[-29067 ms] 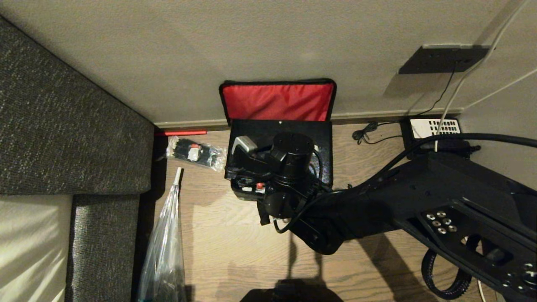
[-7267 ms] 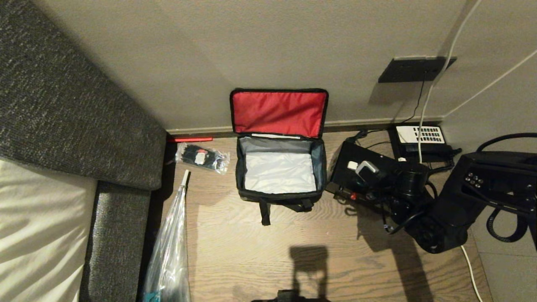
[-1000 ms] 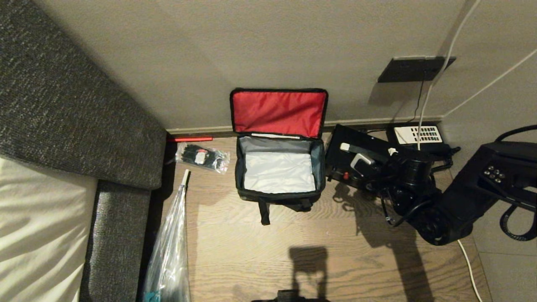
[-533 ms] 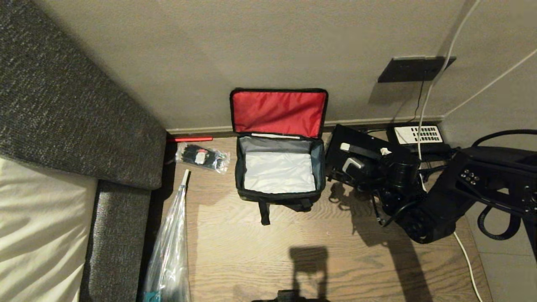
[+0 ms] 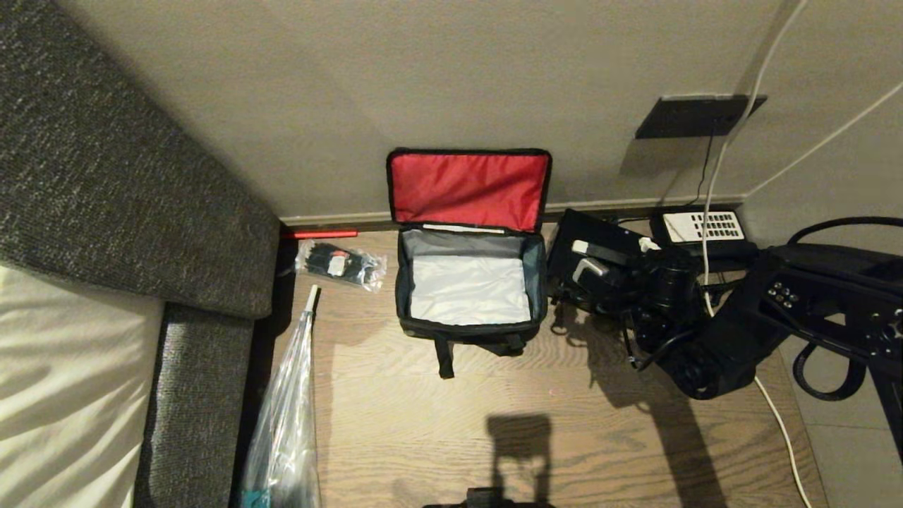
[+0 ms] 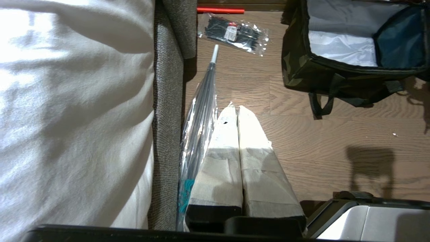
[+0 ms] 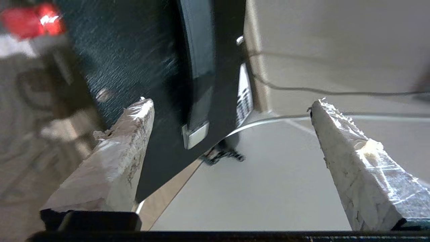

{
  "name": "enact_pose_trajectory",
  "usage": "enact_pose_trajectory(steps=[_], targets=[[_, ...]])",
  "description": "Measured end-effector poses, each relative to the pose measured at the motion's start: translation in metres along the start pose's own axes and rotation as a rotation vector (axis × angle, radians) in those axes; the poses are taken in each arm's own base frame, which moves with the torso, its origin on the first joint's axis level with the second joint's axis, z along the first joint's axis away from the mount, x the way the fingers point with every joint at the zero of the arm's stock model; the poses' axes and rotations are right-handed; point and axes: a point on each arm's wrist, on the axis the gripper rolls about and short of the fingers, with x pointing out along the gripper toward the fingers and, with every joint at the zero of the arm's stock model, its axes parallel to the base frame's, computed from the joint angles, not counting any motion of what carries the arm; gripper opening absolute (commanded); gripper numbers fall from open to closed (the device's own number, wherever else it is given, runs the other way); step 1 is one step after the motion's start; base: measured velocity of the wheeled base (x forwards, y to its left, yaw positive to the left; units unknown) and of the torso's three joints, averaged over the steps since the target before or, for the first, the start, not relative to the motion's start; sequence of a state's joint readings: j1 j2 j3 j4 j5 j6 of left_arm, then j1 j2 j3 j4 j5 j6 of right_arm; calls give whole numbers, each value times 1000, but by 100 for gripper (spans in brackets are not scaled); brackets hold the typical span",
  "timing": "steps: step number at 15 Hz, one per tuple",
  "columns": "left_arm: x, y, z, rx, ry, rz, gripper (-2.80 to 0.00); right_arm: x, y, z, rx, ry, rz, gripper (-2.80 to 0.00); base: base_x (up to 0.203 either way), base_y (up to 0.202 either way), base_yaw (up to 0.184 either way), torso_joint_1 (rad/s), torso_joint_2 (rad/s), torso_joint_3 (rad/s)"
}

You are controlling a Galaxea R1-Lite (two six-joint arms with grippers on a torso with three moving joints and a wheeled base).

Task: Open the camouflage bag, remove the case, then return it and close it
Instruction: Grip the handle again

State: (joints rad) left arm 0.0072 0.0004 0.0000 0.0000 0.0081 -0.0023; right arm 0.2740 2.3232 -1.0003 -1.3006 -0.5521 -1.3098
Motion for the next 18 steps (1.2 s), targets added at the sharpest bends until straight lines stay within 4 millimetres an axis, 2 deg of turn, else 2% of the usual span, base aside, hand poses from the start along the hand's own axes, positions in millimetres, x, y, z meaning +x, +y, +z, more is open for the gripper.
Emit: enact_pose_trajectory(steps=[10,13,18], targets=[[0,0,0,0,0,1,-280,14,8,6,4,11,-24,0,0,0,0,0,0,0],[0,0,0,0,0,0,-280,25,8,10,27,5,-74,0,0,0,0,0,0,0],[0,0,0,0,0,1,-280,44,10,4,48,22,-121,0,0,0,0,0,0,0]])
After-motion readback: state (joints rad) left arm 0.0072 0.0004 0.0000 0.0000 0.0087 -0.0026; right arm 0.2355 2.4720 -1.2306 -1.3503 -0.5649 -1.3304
